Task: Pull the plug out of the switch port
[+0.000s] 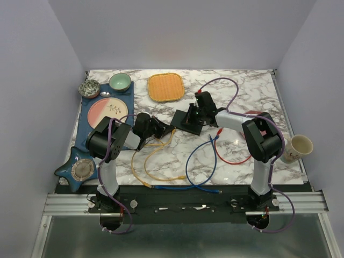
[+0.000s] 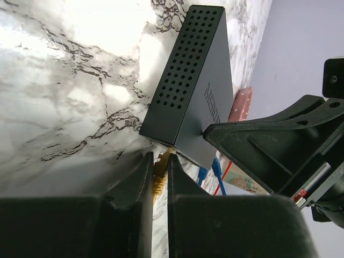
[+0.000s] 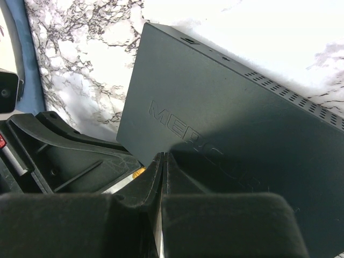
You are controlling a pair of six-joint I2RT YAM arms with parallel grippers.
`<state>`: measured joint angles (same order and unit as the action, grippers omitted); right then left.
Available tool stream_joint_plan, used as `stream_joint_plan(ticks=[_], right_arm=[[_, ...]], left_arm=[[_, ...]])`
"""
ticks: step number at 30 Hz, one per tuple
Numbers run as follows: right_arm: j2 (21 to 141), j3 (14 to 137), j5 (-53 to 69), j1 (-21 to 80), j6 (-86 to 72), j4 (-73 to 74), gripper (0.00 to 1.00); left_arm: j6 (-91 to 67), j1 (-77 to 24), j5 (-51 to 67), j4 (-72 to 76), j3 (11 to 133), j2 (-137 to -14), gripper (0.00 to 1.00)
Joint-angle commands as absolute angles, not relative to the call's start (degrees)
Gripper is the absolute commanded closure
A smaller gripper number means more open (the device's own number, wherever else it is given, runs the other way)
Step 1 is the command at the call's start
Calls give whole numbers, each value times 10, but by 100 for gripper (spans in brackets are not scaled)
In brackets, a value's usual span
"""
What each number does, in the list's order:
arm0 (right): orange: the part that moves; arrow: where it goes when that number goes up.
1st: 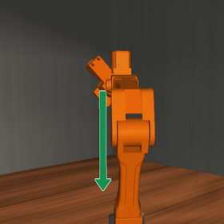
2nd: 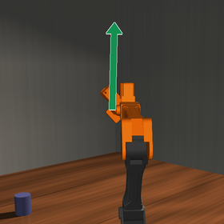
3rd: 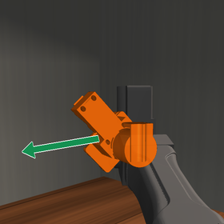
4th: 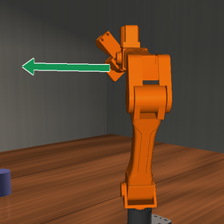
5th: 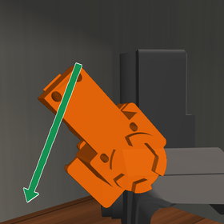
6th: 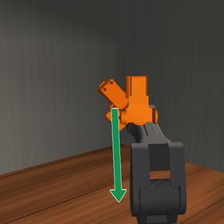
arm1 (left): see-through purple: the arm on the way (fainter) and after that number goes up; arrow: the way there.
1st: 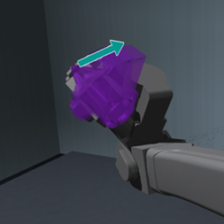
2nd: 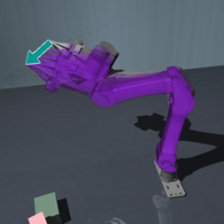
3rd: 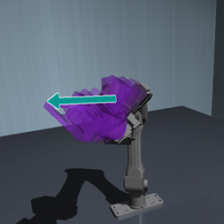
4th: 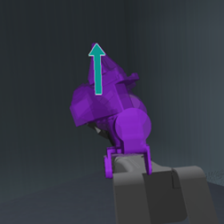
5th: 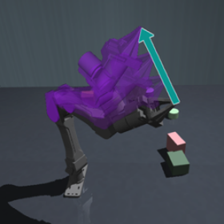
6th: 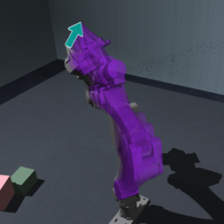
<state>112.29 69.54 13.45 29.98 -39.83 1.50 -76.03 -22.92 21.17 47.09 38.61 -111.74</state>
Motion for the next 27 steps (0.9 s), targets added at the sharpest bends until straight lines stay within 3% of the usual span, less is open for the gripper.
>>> stream_joint_plan(ticks=[1, 27], right_arm=[[1134, 671, 132, 299, -394, 53, 92], [1137, 684, 129, 298, -389, 52, 92]], left_arm=[[-744, -233, 209, 435, 386, -1138, 100], [-723, -231, 247, 451, 312, -1098, 100]])
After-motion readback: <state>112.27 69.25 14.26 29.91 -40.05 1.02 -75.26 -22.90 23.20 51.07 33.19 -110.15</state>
